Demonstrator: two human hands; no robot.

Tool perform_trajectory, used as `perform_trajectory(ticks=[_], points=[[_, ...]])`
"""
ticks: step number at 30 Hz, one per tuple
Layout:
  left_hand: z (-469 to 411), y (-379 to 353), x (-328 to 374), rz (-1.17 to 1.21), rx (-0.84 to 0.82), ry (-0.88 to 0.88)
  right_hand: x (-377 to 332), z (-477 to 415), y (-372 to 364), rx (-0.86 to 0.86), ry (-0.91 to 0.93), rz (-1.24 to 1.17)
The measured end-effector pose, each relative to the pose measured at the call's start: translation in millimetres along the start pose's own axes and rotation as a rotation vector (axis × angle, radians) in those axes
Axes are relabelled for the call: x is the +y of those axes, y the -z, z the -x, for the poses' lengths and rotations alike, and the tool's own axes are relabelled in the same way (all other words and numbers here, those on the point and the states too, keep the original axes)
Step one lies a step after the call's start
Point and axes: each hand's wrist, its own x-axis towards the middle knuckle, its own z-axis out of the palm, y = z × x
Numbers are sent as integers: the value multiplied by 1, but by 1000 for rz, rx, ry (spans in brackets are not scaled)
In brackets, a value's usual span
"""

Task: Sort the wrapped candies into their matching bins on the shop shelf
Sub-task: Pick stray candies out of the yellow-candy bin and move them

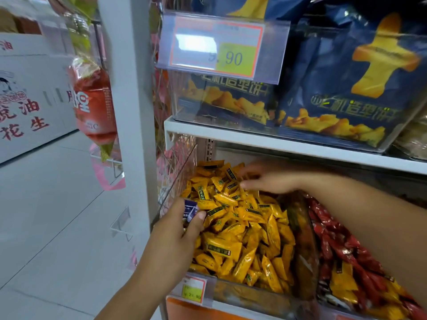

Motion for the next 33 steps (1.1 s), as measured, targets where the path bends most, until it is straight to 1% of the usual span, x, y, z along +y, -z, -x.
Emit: perform_trajectory(ticks=[1, 2, 3, 4, 7, 10, 13, 16, 18, 21, 22, 25, 26, 30, 31, 33], points=[[0, 1, 1, -3, -7, -4, 1, -12, -3, 110, -22, -20], [0, 1, 2, -8, -13, -11, 3, -25, -8, 178, -66, -64], [0, 2, 3, -11, -17, -14, 4, -36, -16, 204, -117, -106], [0, 3, 4, -8, -21, -15, 6, -46, -24, 192, -159, -127], [2, 3, 5, -1, -35, -12, 9, -60, -44, 53, -207, -87], [2, 4, 4, -7, -37, -12, 9, -44, -40, -45, -122, -35], [2, 5, 4, -8, -38, -4, 11, -9, -39, -161, -26, 44], [3, 6, 2, -12, -54, -10, 5, 20, -42, -210, 52, 160], [5, 7, 3, -13, -55, -22, 1, 34, -34, -248, 58, 123], [8, 11, 5, 9, -53, -30, -1, 39, -12, -295, 46, -40], [9, 12, 5, 15, -54, -26, -3, 33, -6, -247, 55, -87], [10, 13, 5, 18, -57, -19, -14, -8, -4, 51, 107, -106], [10, 13, 5, 22, -55, -13, -22, -24, -5, 108, 94, -112], [7, 12, 5, 17, -55, 28, -53, -77, -11, 240, 105, -183], [6, 12, 4, 21, -57, 37, -57, -86, -16, 249, 94, -209], [6, 12, 4, 16, -62, 41, -62, -97, -29, 178, 25, -226]])
